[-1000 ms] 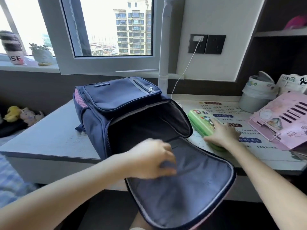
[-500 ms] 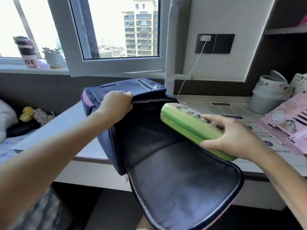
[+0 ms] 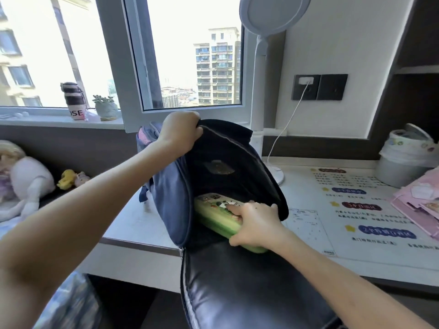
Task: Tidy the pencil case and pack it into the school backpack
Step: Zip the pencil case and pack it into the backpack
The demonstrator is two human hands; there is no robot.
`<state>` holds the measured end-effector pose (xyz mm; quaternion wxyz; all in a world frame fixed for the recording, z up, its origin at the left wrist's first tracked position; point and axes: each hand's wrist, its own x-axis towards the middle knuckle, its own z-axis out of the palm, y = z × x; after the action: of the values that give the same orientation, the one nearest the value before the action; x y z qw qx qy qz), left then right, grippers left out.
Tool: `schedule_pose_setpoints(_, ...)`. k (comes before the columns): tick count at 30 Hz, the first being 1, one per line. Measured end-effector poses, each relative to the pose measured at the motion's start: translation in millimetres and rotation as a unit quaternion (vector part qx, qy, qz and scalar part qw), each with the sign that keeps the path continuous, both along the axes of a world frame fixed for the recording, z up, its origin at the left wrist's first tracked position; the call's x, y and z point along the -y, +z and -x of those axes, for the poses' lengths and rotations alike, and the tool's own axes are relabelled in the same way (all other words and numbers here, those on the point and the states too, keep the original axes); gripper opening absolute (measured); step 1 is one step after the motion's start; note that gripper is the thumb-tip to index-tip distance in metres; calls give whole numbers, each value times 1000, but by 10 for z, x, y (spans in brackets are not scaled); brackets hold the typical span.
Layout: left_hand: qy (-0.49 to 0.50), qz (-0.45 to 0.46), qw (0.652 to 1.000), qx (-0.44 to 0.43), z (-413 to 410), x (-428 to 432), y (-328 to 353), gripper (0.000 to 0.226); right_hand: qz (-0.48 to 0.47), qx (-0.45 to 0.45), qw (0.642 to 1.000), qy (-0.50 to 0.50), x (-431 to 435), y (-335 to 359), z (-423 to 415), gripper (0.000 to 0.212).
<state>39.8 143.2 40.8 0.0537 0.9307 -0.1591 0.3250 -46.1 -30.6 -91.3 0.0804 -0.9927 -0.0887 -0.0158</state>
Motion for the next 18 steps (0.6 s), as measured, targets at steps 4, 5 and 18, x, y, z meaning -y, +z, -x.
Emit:
schedule_pose_setpoints(4,-16,-10,1000,-2,35,30,-37,17,-50,29,998,-24,-213,-160,-302,80)
schedule_pose_setpoints(5,-18,-9,1000,-5,56,10,-59,17,-71,38,996,-27,-271,-196,-392,80)
schedule_pose_setpoints(18,-52,36,998,-28,157,-402,-498,21,-57,18,992,107,12,-194,-518,47)
